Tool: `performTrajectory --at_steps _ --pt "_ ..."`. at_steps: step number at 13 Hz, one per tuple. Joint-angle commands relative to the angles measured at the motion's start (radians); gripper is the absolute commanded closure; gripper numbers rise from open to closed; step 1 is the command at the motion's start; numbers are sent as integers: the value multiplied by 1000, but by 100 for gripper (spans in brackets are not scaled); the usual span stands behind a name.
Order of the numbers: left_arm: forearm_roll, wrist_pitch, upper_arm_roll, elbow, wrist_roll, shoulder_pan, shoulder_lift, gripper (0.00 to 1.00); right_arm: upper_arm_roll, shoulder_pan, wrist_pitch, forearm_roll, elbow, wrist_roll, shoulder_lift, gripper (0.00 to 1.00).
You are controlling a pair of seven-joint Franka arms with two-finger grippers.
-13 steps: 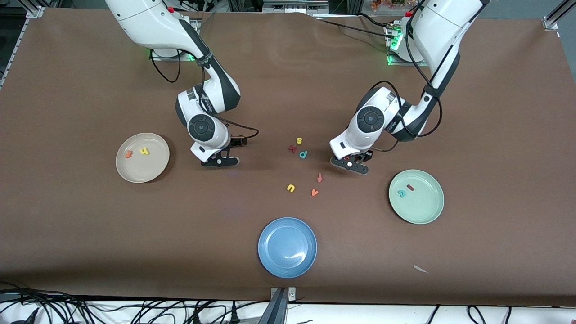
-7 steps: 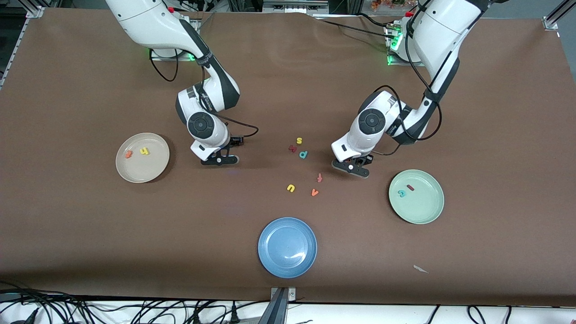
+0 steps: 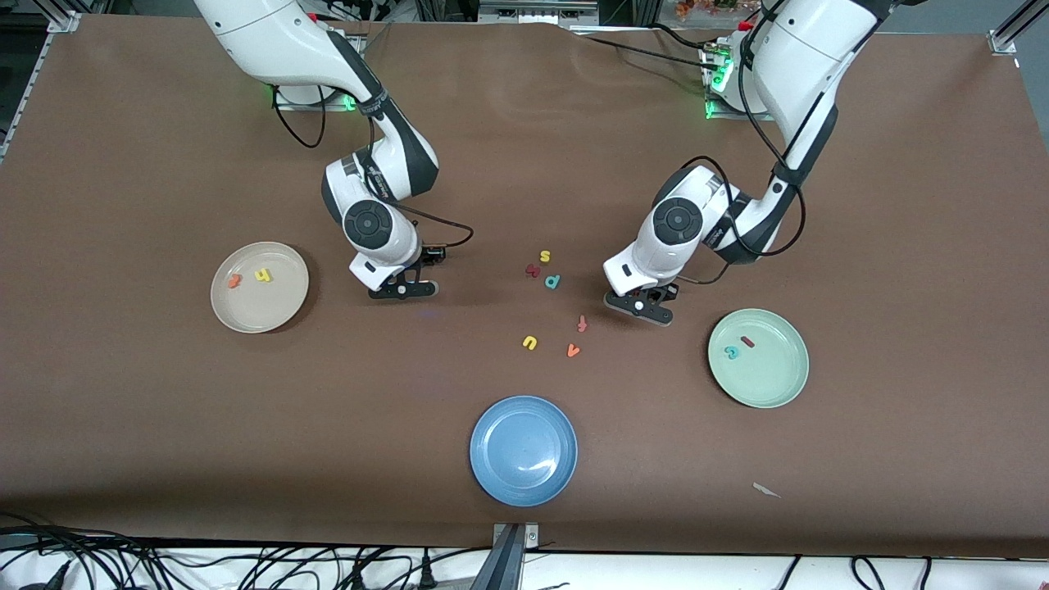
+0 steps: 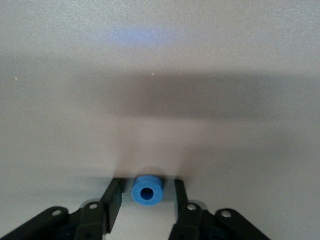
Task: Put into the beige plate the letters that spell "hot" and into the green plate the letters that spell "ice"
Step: 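Drop the o on the white plate while the left gripper drops the e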
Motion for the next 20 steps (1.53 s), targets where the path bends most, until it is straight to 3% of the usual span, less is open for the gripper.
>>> performTrajectory --at_steps 1,6,9,12,14,16,17,18,20 --pt "27 -133 0 55 101 27 -51 98 3 4 23 9 -31 -9 -10 53" --pt "25 -181 36 120 475 136 -52 98 3 2 23 9 -29 -9 -10 70" --pt "24 -176 48 166 702 217 -20 98 3 2 23 9 -29 -8 -10 74" --pt "22 -155 62 235 814 274 61 97 2 2 22 9 -29 -9 -10 74" --pt "24 -62 63 258 840 294 123 96 0 2 13 9 -19 0 -12 80" --pt "25 -46 65 259 844 295 123 92 -6 1 11 9 -14 3 -28 80" --pt "25 -46 65 259 842 295 123 71 -19 1 10 9 -12 -9 -45 81" --pt "25 -46 63 259 844 295 120 1 -50 -1 -7 9 -8 -17 -64 81" --pt "26 -60 63 258 860 300 95 0 -104 -1 -120 8 44 -19 -103 81"
